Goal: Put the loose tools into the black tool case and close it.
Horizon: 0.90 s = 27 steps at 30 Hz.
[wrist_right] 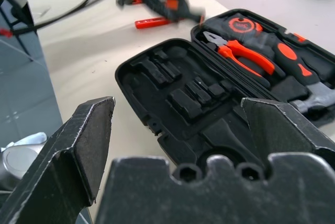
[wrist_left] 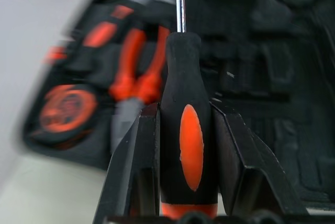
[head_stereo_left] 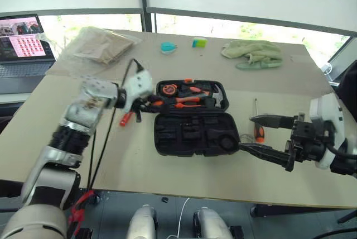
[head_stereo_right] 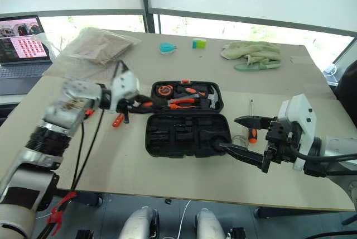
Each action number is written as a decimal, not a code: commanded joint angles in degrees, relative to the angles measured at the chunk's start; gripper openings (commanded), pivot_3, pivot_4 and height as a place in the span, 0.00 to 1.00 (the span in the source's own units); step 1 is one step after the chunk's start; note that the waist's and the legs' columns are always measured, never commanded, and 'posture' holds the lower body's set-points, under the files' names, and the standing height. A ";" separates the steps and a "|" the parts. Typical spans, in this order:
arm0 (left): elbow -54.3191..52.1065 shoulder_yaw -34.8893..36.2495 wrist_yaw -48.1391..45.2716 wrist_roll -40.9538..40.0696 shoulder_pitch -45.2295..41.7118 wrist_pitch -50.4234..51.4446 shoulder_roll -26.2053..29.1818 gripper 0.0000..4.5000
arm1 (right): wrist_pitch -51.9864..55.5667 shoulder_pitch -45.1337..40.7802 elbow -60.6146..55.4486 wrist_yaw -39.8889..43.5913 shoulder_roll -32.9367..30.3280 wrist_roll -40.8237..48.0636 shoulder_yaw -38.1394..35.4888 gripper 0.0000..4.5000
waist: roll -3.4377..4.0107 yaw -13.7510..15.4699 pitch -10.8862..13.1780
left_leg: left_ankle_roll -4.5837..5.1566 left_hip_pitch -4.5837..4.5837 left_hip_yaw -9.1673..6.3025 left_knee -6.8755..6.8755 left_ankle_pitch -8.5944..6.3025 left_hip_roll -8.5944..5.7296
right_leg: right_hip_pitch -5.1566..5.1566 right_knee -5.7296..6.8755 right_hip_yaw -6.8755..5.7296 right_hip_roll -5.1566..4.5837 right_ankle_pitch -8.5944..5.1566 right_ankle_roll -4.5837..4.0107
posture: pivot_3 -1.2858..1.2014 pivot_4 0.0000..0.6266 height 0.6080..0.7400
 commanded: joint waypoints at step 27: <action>9.68 1.87 -0.47 8.41 -9.59 -3.43 -9.63 0.74 | -1.29 1.49 -4.53 -8.88 0.92 4.51 -0.25 1.00 | -0.01 0.02 0.00 | 0.06 -0.16 -0.21 0.14 0.02 -0.06 | 0.00 0.02 -0.03 -0.01 0.01 0.10 | 0.52 0.24 1.00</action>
